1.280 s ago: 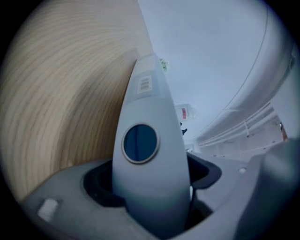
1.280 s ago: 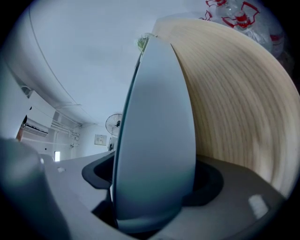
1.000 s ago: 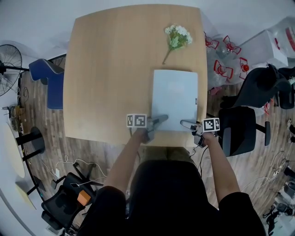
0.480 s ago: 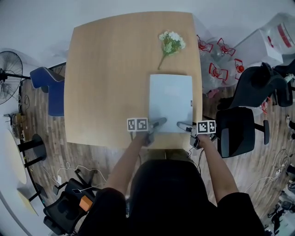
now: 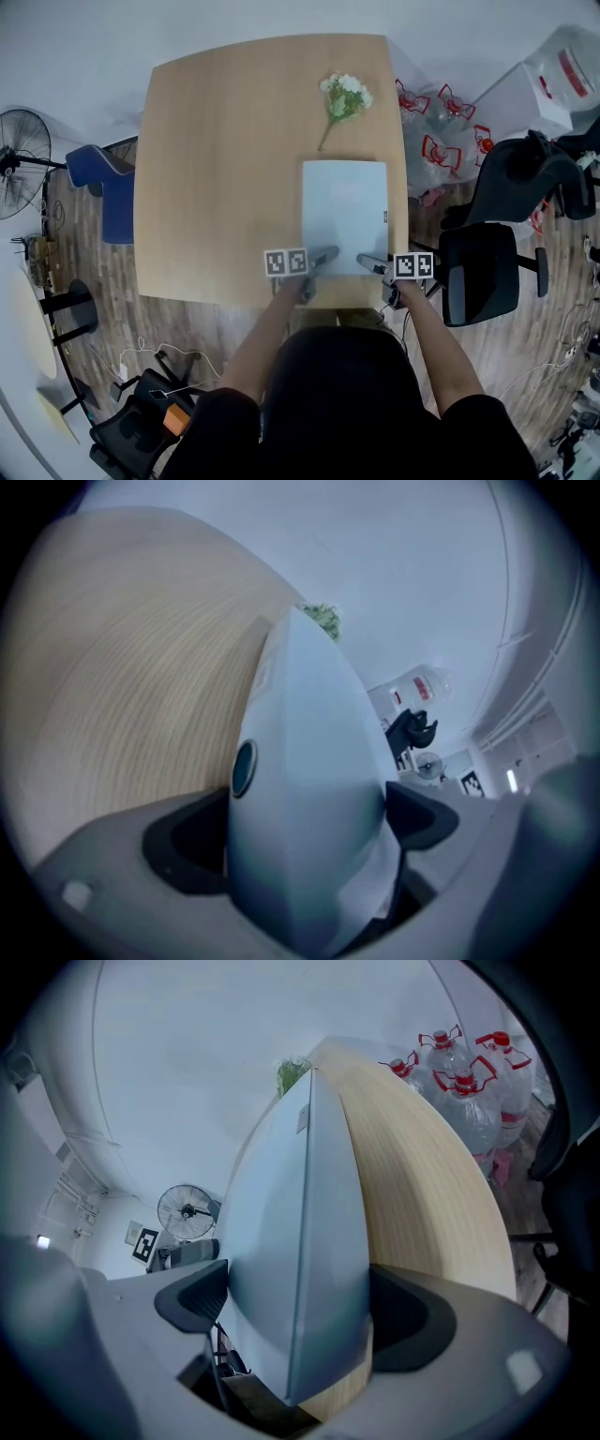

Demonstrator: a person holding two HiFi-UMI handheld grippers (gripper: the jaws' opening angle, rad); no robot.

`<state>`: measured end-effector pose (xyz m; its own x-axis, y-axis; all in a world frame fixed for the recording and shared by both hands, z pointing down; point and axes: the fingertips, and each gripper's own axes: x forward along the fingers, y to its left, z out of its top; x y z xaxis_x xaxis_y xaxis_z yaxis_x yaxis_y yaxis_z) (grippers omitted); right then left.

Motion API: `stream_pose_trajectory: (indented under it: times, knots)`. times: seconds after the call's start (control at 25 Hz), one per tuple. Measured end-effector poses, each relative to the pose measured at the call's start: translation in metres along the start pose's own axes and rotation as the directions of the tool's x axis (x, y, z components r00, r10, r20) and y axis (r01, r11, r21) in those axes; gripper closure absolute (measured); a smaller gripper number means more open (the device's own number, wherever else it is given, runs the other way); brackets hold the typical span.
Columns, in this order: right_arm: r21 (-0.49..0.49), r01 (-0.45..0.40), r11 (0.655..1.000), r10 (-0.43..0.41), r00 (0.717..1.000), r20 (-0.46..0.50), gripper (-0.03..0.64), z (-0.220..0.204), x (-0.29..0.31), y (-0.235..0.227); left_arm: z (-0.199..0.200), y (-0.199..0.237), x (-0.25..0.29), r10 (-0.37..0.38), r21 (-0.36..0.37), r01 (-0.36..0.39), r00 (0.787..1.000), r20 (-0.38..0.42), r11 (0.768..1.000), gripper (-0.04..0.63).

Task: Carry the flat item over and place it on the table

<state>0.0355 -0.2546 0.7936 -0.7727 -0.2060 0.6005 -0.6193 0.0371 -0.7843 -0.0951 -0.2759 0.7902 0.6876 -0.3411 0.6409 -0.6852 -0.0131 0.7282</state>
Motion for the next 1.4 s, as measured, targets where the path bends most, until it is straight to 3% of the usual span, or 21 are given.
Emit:
stream_pose_trajectory:
  times: [0.2, 0.48, 0.68, 0.84, 1.0, 1.12, 1.2, 1.32, 1.4]
  knots:
    - [-0.049, 0.047, 0.998, -0.047, 0.999, -0.009, 0.167, -0.001, 0.001, -0.004, -0.001, 0.007, 0.002, 0.11, 0.075, -0.11, 0.994, 0.004, 0.991, 0.075]
    - [-0.072, 0.093, 0.993, -0.093, 0.996, 0.006, 0.176, 0.001, -0.007, -0.006, -0.001, 0.009, 0.002, 0.123, 0.077, -0.123, 0.992, 0.001, 0.989, 0.083]
    - [-0.091, 0.081, 0.993, -0.078, 0.996, 0.034, 0.189, 0.005, -0.018, 0.003, -0.002, 0.008, -0.001, 0.125, 0.071, -0.127, 0.992, 0.019, 0.989, 0.081]
    - [-0.121, 0.078, 0.99, -0.071, 0.996, 0.06, 0.189, 0.01, -0.033, 0.012, 0.008, 0.002, -0.016, 0.12, 0.063, -0.126, 0.989, 0.085, 0.99, 0.078]
    - [-0.171, 0.067, 0.983, -0.044, 0.989, 0.139, 0.199, 0.017, -0.061, 0.029, 0.022, -0.019, -0.05, 0.103, 0.102, -0.123, 0.978, 0.182, 0.987, 0.08]
    - [-0.189, 0.06, 0.98, -0.017, 0.976, 0.219, 0.229, 0.022, -0.086, 0.043, 0.027, -0.039, -0.083, 0.078, 0.17, -0.123, 0.965, 0.252, 0.978, 0.094]
    - [-0.174, 0.036, 0.984, 0.012, 0.964, 0.267, 0.257, 0.024, -0.104, 0.057, 0.028, -0.055, -0.106, 0.053, 0.187, -0.115, 0.949, 0.311, 0.976, 0.145]
    - [-0.18, 0.025, 0.983, 0.038, 0.941, 0.337, 0.307, 0.027, -0.132, 0.083, 0.033, -0.086, -0.143, -0.029, 0.138, -0.031, 0.913, 0.407, 0.99, 0.208]
    - [-0.22, 0.063, 0.974, 0.029, 0.92, 0.391, 0.348, 0.03, -0.152, 0.097, 0.037, -0.106, -0.17, -0.077, 0.137, 0.013, 0.877, 0.475, 0.991, 0.28]
